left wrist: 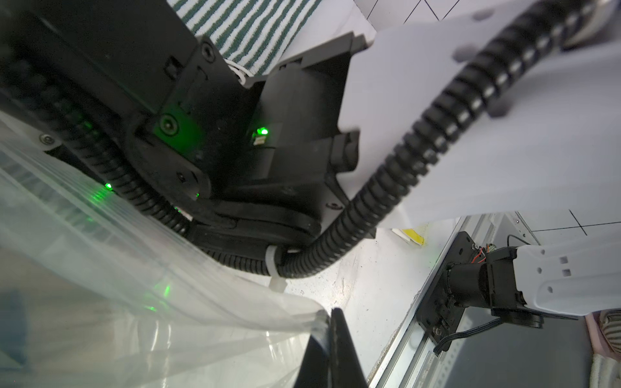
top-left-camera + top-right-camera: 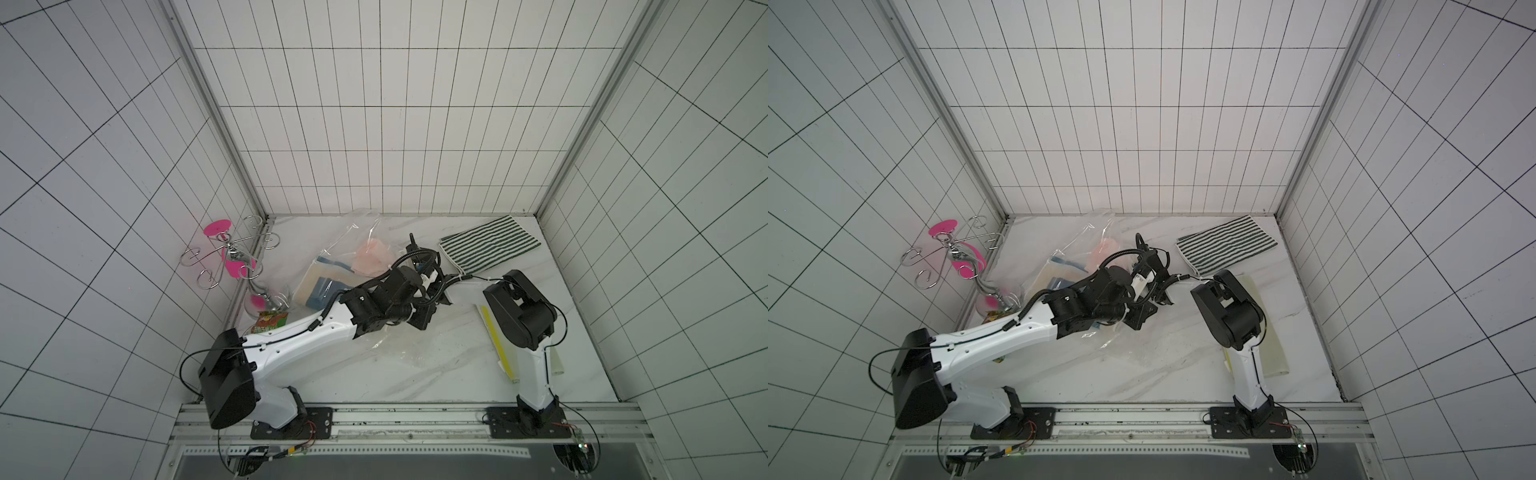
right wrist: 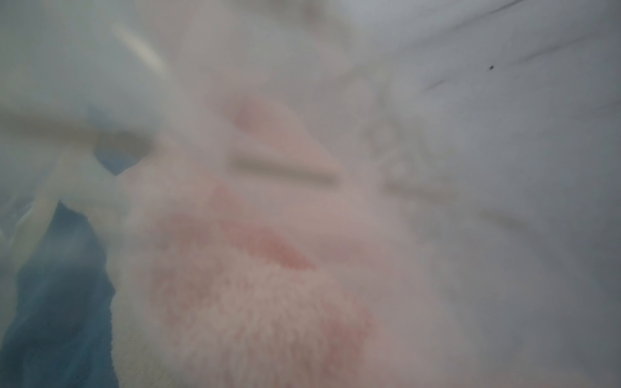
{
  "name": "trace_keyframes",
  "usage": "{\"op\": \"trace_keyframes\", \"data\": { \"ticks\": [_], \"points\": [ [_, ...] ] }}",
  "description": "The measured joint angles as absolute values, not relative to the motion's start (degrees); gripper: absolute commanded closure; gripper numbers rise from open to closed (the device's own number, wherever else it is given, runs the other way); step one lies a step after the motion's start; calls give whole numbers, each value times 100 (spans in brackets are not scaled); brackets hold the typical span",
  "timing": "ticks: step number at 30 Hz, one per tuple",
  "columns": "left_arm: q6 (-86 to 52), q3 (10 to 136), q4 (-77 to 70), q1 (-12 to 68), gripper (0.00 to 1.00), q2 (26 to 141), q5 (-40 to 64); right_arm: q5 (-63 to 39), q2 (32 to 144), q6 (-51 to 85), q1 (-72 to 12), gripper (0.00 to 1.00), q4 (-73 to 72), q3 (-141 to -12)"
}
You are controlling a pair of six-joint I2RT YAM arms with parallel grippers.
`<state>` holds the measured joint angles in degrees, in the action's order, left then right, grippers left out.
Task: Place the folded towel into the vacuum bag
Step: Place the towel in the vacuum bag.
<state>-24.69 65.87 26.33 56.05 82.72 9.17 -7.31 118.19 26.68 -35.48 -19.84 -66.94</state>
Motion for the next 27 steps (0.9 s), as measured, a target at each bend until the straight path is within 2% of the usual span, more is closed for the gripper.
{"op": "trace_keyframes", "data": {
  "ticks": [7,14,19,24,27],
  "points": [
    [-2351,6584,2794,5730,100,8169,1173,-580,11076,3629,-3546,49,-2969,-5319],
    [-2034,6106,2965,5323,100,7102,1317,-178,10357,4486,-4117,36,-3190,-4473],
    [-2043,5881,2976,5240,100,6912,1376,-91,10005,4974,-4556,35,-3024,-4241],
    [-2182,5850,2814,5240,100,7057,1496,137,9373,4960,-4574,34,-1865,-4276],
    [-2259,5850,2724,5251,100,7205,1549,257,9054,4853,-4574,40,-1288,-4270]
  ]
}}
